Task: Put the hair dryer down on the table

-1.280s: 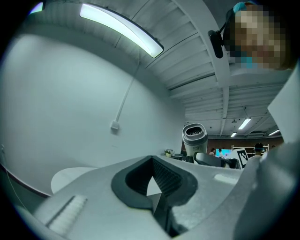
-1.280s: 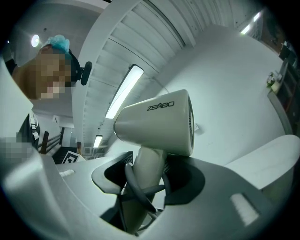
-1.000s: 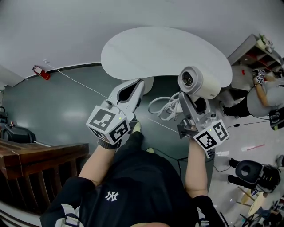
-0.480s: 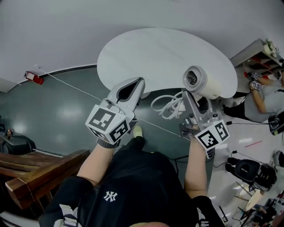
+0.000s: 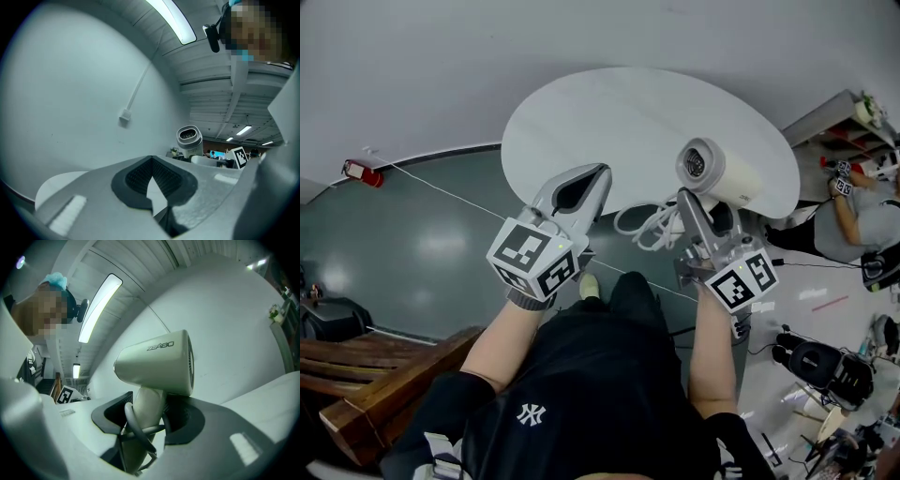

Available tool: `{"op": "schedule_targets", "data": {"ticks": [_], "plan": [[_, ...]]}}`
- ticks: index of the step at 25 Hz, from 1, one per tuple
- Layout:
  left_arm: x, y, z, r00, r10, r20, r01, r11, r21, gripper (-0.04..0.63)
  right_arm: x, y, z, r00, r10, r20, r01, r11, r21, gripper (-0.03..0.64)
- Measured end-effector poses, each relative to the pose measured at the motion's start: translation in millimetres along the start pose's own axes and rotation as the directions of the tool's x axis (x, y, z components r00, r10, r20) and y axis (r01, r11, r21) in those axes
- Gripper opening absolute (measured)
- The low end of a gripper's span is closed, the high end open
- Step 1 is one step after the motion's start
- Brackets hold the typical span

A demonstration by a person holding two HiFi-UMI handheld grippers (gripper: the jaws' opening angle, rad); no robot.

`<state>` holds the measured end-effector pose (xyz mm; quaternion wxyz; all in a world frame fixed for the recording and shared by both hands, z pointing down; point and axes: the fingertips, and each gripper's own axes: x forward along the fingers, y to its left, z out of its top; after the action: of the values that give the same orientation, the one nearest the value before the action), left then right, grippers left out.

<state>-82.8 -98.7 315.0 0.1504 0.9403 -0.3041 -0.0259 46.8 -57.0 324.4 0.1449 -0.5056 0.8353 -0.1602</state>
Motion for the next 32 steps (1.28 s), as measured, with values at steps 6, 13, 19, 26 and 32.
{"op": "schedule_targets", "data": {"ticks": [6, 13, 19, 26, 32], "plan": [[21.2, 12.4, -7.9, 1.0, -0.007, -0.015, 0.007, 1.0, -0.002, 0.0, 17.5, -23.2, -10.2, 1.0, -0.002, -0.014, 0.002, 1.0, 0.014, 0.225], [65.4, 28.8, -21.6, 0.999, 0.032, -0.024, -0.033, 0.999, -0.01, 0.0, 44.4, -79.6, -26.1, 0.997, 0.035, -0.072, -0.032, 0.999, 0.037, 0.225], [115.9, 58.7, -46.9, 0.994, 0.095, -0.053, -0.097, 0.995, -0.038, 0.0, 74.9, -139.5, -50.7, 0.985, 0.048, -0.164, -0.039, 0.998, 0.056, 0.225], [161.2, 89.4, -81.4, 0.983, 0.148, -0.112, -0.155, 0.986, -0.056, 0.0, 102.6, -206.3, -99.5, 0.957, 0.037, -0.287, -0.001, 0.992, 0.126, 0.225], [178.3, 110.5, -108.8, 0.971, 0.188, -0.148, -0.204, 0.974, -0.1, 0.0, 113.2, -245.1, -158.4, 0.904, 0.021, -0.428, 0.056, 0.984, 0.167, 0.225]]}}
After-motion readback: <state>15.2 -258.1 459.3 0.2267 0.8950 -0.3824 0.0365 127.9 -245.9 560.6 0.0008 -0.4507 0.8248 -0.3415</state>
